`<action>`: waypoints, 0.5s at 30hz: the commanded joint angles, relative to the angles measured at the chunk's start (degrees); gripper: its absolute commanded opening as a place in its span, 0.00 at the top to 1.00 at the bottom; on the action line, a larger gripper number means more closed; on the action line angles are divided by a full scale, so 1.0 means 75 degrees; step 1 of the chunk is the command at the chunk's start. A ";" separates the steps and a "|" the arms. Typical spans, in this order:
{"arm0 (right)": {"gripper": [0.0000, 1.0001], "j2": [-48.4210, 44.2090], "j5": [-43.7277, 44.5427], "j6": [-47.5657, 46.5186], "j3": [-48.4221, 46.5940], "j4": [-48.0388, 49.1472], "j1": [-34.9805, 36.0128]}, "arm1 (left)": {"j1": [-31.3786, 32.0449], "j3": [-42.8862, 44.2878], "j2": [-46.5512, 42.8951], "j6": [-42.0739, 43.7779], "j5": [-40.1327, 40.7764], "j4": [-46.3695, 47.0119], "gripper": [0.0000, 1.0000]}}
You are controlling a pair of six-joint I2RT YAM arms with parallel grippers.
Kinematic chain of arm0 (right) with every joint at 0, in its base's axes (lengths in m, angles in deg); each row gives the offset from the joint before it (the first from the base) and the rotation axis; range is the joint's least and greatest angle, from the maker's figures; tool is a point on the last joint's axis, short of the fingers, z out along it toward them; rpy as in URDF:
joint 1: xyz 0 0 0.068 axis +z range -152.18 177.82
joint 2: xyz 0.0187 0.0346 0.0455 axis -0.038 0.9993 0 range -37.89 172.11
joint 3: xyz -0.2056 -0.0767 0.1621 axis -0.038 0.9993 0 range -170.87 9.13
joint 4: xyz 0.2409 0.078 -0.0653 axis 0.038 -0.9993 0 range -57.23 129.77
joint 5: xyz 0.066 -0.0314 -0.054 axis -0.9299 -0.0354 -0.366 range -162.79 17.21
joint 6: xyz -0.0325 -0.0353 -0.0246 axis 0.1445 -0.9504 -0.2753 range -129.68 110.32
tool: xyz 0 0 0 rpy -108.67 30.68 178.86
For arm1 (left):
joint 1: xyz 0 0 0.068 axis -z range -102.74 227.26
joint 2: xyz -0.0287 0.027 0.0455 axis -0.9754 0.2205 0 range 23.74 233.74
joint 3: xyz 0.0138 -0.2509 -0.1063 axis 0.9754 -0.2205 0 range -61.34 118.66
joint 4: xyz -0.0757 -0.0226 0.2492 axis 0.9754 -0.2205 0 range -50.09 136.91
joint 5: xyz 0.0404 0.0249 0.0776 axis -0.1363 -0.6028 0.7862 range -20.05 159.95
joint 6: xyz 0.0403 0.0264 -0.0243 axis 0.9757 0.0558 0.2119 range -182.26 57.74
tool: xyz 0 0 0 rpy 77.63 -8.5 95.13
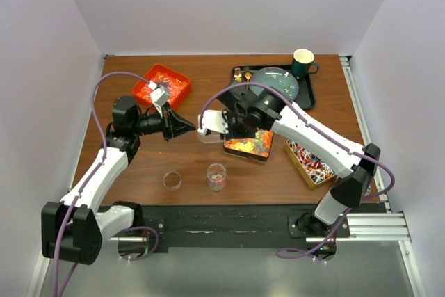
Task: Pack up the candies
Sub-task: Adjust the spatula.
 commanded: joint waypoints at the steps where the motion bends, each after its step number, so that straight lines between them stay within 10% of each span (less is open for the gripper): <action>1: 1.00 0.0088 -0.1075 0.0579 -0.1416 0.0105 0.0047 | 0.0037 0.0135 0.0355 -0.0173 -0.0072 0.0318 1.00; 9: 1.00 -0.0205 -0.2238 0.0837 -0.2076 0.0046 0.0047 | 0.0037 0.0240 0.0824 0.0249 0.0315 0.0072 1.00; 15: 1.00 -0.0836 -0.0953 0.0661 -0.0288 0.0280 -0.0373 | 0.0025 0.0733 0.0498 0.1545 0.1076 -0.1286 0.43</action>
